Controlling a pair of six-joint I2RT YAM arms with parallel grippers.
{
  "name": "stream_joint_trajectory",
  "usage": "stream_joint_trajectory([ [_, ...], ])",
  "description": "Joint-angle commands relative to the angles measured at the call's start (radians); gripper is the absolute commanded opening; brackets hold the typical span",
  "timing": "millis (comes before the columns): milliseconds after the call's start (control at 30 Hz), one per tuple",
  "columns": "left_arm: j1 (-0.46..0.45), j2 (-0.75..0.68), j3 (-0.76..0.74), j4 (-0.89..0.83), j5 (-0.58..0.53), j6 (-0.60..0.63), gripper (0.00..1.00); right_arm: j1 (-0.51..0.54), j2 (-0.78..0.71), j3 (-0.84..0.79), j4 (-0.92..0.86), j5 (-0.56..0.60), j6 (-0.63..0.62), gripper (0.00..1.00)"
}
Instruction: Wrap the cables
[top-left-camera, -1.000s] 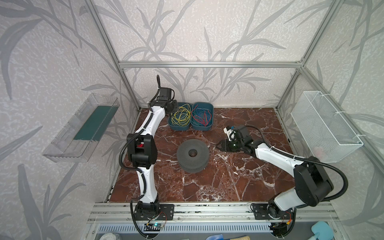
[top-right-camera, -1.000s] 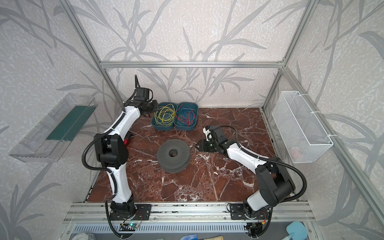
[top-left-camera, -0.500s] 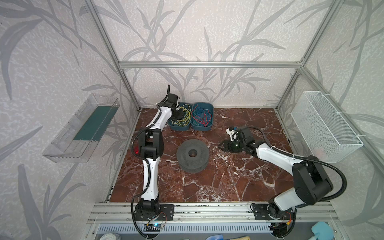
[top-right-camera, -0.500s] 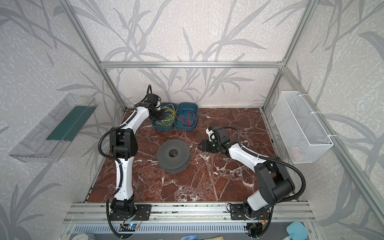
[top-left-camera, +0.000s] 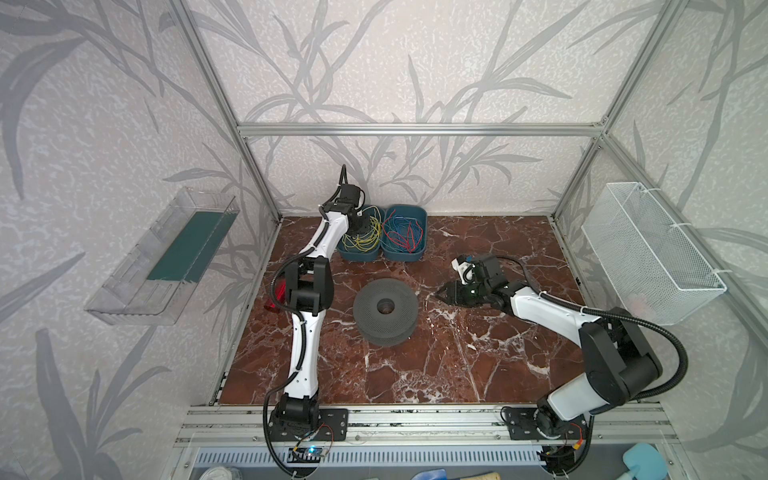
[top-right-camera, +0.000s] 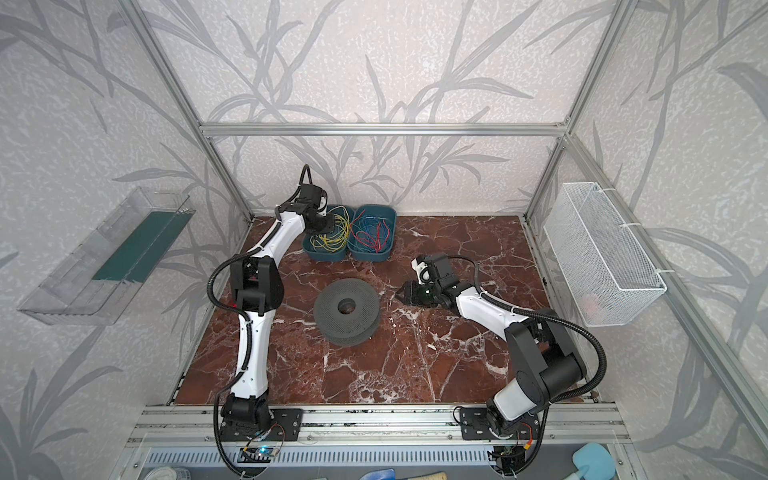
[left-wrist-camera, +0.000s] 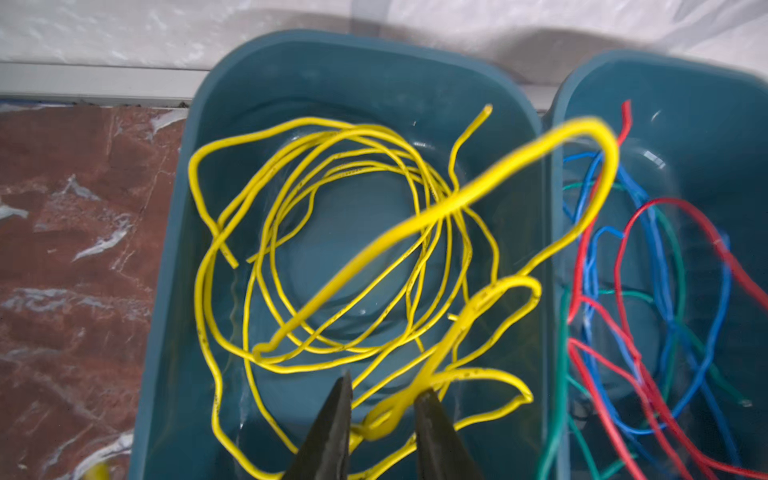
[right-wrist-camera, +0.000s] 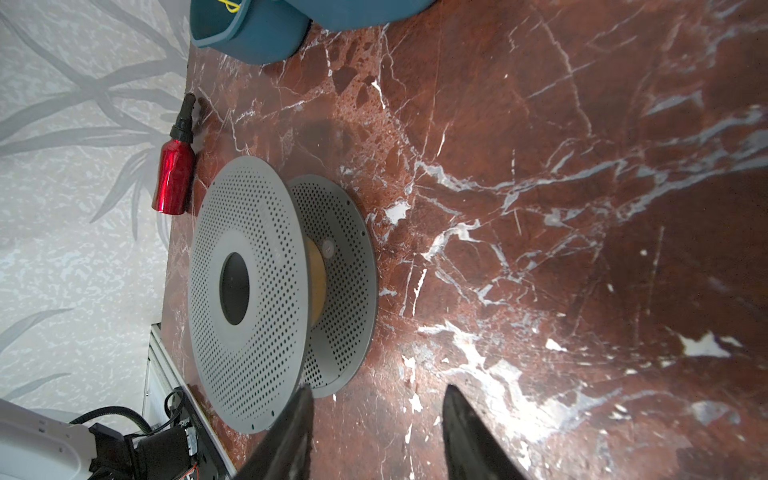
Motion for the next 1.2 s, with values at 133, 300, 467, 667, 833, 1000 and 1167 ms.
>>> stream_joint_trajectory([
  [133, -0.007, -0.027, -0.009, -0.006, -0.065, 0.080, 0.05, -0.007, -0.030, -0.017, 0.007, -0.007, 0.002, 0.49],
  [300, -0.006, -0.102, -0.068, 0.026, -0.065, 0.117, 0.00, -0.007, -0.036, -0.023, 0.008, -0.009, 0.003, 0.50],
  [467, -0.006, -0.181, -0.092, 0.037, -0.063, 0.142, 0.00, -0.008, -0.042, -0.028, 0.018, -0.016, 0.008, 0.50],
  [667, -0.006, -0.272, -0.113, 0.053, -0.082, 0.147, 0.00, -0.008, -0.061, -0.035, 0.017, -0.016, 0.005, 0.50],
  [833, -0.006, -0.310, -0.107, 0.050, -0.064, 0.145, 0.00, -0.008, -0.079, -0.034, 0.012, -0.017, 0.004, 0.50],
  [1000, -0.006, -0.353, -0.096, 0.032, -0.020, 0.123, 0.00, -0.008, -0.090, -0.025, 0.002, -0.020, -0.001, 0.50],
  [1167, -0.006, -0.438, -0.104, 0.028, 0.010, 0.098, 0.00, -0.008, -0.108, -0.005, -0.015, -0.026, -0.007, 0.50],
])
